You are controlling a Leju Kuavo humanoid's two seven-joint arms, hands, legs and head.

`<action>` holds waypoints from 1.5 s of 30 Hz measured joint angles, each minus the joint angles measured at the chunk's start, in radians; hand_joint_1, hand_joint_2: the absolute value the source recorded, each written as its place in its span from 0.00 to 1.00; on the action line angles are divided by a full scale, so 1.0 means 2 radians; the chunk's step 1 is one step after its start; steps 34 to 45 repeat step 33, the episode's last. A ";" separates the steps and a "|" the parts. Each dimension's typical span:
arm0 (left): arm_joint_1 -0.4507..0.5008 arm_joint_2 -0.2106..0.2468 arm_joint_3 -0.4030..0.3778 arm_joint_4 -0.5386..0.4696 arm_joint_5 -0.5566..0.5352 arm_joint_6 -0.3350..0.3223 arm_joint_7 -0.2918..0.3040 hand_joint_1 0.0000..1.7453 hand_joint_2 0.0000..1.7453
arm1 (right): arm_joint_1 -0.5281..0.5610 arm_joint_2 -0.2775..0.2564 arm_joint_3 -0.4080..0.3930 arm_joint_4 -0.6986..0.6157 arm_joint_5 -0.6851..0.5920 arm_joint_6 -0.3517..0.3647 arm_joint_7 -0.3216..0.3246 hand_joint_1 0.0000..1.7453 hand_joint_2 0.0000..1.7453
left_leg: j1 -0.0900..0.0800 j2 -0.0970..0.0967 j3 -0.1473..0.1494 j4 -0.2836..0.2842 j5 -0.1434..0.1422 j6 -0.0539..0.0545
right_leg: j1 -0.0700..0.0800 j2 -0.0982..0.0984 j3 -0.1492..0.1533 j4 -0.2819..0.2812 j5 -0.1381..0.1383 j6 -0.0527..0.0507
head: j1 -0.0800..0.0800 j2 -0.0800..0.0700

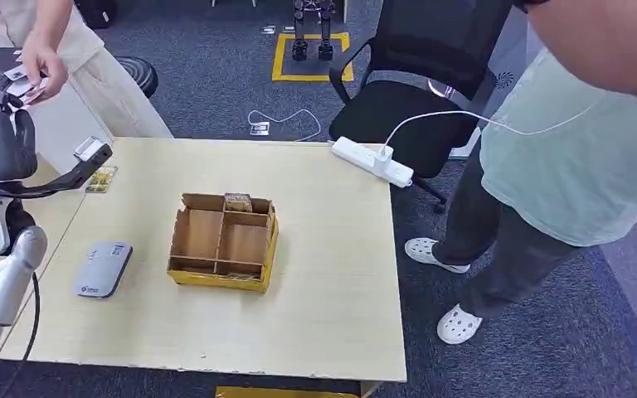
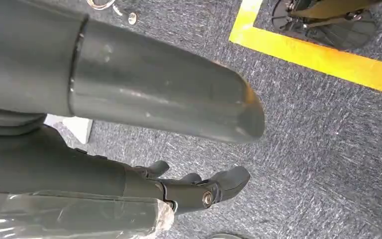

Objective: Pass the card to the sensor for recognition and then transmit it.

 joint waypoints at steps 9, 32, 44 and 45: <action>-0.001 -0.016 0.000 0.007 -0.004 0.004 -0.001 1.00 1.00 | -0.003 0.001 0.000 0.000 0.001 0.001 0.000 0.00 0.00 | 0.000 0.000 0.000 0.000 0.000 0.000 | 0.000 0.000 0.000 0.000 0.000 0.000 | 0.000 0.000; -0.007 -0.020 0.000 0.014 -0.002 0.011 -0.023 0.00 1.00 | -0.003 0.002 0.000 0.003 0.007 0.007 0.004 0.00 0.00 | 0.000 0.000 0.000 0.000 0.000 0.000 | 0.000 0.000 0.000 0.000 0.000 0.000 | 0.000 0.000; -0.007 -0.017 0.000 0.015 0.001 0.006 -0.028 0.00 1.00 | -0.003 0.002 0.000 0.003 0.006 0.006 0.004 0.00 0.00 | 0.000 0.000 0.000 0.000 0.000 0.000 | 0.000 0.000 0.000 0.000 0.000 0.000 | 0.000 0.000; -0.007 -0.017 0.000 0.015 0.001 0.006 -0.028 0.00 1.00 | -0.003 0.002 0.000 0.003 0.006 0.006 0.004 0.00 0.00 | 0.000 0.000 0.000 0.000 0.000 0.000 | 0.000 0.000 0.000 0.000 0.000 0.000 | 0.000 0.000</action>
